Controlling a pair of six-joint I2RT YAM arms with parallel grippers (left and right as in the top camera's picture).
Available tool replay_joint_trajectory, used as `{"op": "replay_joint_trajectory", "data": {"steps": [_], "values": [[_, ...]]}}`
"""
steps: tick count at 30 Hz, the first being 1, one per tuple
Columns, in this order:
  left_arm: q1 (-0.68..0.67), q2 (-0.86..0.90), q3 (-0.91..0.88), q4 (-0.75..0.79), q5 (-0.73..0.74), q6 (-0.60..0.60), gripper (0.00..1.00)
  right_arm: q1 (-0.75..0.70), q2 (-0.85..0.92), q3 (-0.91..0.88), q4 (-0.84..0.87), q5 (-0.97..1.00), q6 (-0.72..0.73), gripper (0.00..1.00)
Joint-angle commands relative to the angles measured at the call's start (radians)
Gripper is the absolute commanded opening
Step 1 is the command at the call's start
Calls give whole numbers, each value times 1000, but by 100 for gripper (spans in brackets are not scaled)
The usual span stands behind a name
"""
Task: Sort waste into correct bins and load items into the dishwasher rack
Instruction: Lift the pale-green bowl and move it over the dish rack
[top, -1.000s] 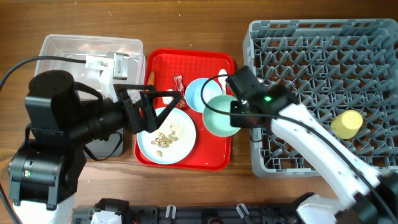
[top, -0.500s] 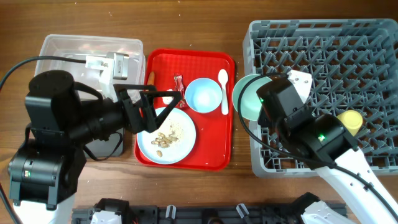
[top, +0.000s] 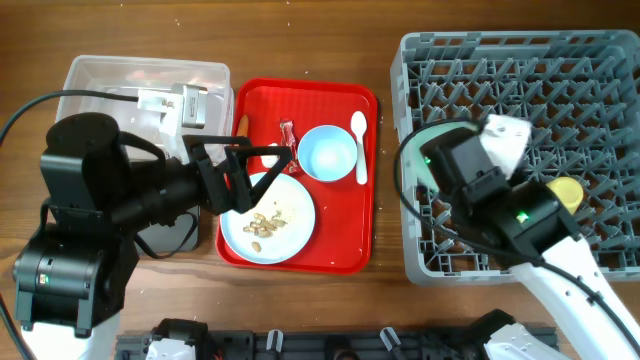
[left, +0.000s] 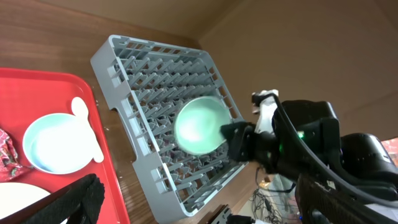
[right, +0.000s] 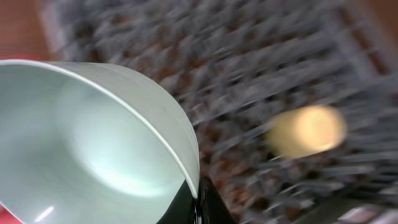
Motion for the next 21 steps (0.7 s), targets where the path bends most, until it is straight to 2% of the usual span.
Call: {"op": "replay_joint_trajectory", "data": {"steps": [1, 6, 13, 16, 21], "values": [[-5, 0, 11, 2, 19, 23, 100, -71, -6, 24, 19, 323, 20, 4], [-5, 0, 11, 2, 19, 23, 100, -217, 13, 24, 136, 462, -2, 5], [-5, 0, 11, 2, 19, 23, 100, -378, 111, 24, 419, 461, -335, 4], [-5, 0, 11, 2, 19, 23, 100, -443, 179, 24, 475, 461, -421, 4], [-5, 0, 11, 2, 19, 23, 100, -550, 313, 24, 488, 496, -454, 4]]}}
